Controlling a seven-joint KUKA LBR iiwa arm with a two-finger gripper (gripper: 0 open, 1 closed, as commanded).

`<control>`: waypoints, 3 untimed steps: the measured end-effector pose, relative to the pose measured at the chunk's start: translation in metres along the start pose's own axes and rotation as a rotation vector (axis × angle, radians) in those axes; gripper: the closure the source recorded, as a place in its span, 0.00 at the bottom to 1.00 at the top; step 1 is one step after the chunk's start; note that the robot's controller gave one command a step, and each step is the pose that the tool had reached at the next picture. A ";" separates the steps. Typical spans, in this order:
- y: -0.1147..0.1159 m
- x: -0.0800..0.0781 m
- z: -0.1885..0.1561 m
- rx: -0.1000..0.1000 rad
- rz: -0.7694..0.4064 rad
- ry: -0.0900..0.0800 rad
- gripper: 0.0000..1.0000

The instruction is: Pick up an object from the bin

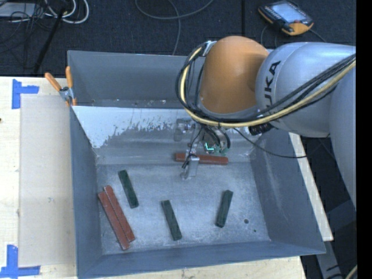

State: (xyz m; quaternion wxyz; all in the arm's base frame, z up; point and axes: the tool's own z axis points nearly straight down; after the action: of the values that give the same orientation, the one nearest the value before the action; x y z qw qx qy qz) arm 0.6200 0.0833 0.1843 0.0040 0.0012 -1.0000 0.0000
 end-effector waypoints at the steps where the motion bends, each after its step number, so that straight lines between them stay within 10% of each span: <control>1: 0.000 -0.002 -0.005 0.000 0.001 -0.008 0.00; 2: -0.048 0.000 0.048 -0.002 0.057 -0.013 0.00; 3: -0.048 0.010 0.103 0.003 0.015 -0.006 0.00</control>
Offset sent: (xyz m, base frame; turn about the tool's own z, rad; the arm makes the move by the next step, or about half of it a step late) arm -0.0047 -0.0889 -0.0914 0.1037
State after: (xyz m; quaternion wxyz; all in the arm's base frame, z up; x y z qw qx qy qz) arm 0.6091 0.0351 0.0817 0.0010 -0.0061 -1.0000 0.0013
